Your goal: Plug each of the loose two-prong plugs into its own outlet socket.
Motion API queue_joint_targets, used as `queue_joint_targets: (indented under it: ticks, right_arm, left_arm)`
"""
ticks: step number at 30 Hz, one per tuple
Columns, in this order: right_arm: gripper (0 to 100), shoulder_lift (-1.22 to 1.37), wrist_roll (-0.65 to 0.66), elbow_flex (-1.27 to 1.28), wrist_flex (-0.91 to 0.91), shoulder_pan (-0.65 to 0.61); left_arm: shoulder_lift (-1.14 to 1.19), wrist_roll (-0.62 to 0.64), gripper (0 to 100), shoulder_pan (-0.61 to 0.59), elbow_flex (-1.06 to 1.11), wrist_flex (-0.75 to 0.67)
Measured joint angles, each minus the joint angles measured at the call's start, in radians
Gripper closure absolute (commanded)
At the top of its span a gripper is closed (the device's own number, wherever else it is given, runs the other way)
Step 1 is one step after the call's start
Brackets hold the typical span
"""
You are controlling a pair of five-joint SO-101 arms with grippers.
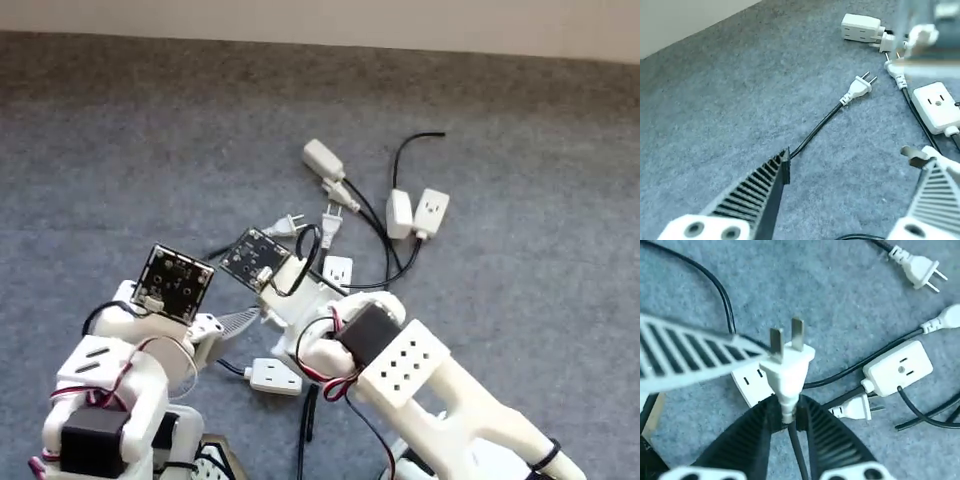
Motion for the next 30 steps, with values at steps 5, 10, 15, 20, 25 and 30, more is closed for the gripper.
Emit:
queue_joint_targets:
  ticks: [5, 10, 15, 20, 25, 30]
  right_arm:
    - [99.2, 0.0, -0.003, 0.008, -0.002, -0.061]
    - [99.2, 0.0, -0.003, 0.008, -0.002, -0.069]
    - [99.2, 0.0, -0.003, 0.009, 0.008, -0.072]
    - [99.2, 0.0, -0.002, -0.101, 0.133, -0.014]
    - [99.2, 0.002, -0.002, -0.184, 0.203, -0.003]
    - [99.2, 0.0, -0.002, -0.267, 0.252, 0.005]
  left_arm:
    - [-0.063, 0.031, 61, 0.008, 0.127, -0.104]
    - [-0.084, 0.032, 61, 0.005, 0.209, -0.135]
    - [-0.084, 0.032, 61, 0.005, 0.23, -0.138]
    - [-0.086, 0.035, 61, 0.006, 0.282, -0.161]
    - [-0.086, 0.037, 61, 0.012, 0.298, -0.178]
    - [-0.08, 0.031, 61, 0.058, 0.331, -0.172]
